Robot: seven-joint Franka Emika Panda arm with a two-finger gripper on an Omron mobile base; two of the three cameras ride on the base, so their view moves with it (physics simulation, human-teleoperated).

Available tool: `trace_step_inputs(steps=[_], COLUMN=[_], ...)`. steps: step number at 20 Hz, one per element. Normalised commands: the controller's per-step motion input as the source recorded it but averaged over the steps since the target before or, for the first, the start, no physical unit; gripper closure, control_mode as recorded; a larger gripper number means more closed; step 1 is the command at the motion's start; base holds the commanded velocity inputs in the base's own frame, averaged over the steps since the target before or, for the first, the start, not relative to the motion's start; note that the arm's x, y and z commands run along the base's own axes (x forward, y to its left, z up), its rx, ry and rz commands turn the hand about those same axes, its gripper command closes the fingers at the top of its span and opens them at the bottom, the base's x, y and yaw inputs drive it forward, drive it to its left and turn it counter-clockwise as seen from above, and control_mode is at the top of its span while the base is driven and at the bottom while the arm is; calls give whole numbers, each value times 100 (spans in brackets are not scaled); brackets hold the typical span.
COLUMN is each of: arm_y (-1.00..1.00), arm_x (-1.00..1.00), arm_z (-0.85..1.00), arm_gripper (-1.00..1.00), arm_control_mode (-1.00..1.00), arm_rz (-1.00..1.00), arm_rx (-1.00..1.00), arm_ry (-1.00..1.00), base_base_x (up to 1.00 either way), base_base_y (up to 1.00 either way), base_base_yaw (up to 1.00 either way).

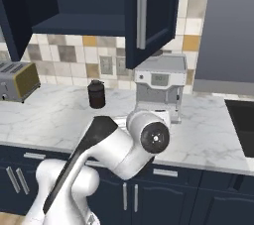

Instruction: Close all open cabinet doors.

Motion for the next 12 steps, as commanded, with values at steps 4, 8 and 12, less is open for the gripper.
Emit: trace_step_inputs(steps=[4, 8, 12], arm_y=[-95, -74, -32], arm_x=[27, 21, 15], arm_z=[18, 24, 31], arm_gripper=[-100, -100, -100], arm_control_mode=[-100, -100, -100], arm_rz=[15, 21, 19], arm_rx=[11, 3, -1], arm_ry=[-13, -17, -16], base_base_x=[0, 0, 0], base_base_y=[0, 0, 0], base_base_yaw=[0, 0, 0])
